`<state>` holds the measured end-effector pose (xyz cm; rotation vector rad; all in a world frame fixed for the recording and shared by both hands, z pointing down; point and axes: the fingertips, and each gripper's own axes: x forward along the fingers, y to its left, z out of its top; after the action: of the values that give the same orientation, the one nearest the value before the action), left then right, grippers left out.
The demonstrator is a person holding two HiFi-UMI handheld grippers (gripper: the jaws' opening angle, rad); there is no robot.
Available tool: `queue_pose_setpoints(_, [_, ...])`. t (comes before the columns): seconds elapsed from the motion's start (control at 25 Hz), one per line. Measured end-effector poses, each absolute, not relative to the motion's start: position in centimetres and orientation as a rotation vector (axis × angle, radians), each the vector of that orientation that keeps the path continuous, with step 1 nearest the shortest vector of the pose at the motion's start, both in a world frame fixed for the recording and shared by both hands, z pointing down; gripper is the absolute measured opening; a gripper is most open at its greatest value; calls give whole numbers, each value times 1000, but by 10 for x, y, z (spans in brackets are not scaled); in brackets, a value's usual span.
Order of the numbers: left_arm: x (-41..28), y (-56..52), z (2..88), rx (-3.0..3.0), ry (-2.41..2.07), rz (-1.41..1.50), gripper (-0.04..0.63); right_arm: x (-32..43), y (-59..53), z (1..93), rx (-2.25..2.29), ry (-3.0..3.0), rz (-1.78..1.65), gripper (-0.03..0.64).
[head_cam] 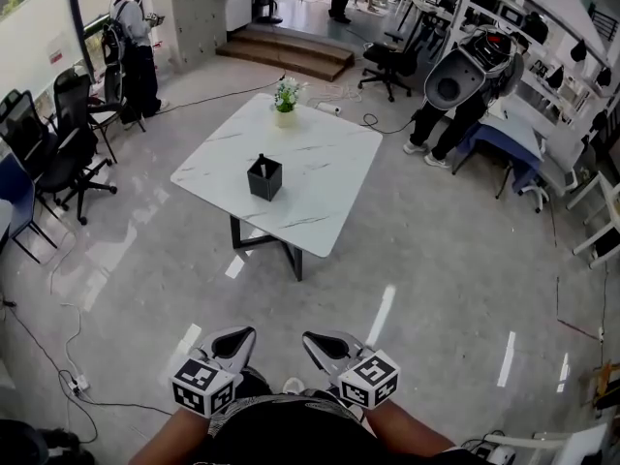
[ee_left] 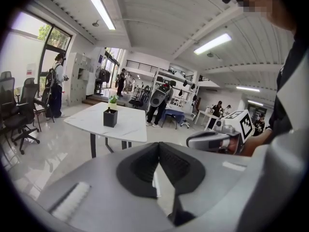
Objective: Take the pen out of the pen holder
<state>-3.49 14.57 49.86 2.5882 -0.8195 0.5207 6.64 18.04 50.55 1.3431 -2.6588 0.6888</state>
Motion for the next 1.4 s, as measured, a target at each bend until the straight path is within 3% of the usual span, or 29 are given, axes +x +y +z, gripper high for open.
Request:
queue_pose_setpoints(0.48, [-23,76,505,2595,-785,476,57,81,119,515,1360,-2597,678,0])
queue_pose_setpoints(1.4, [-35,-191,493,2719,-603,488,57,68,-131,501,1572,-2456,603,0])
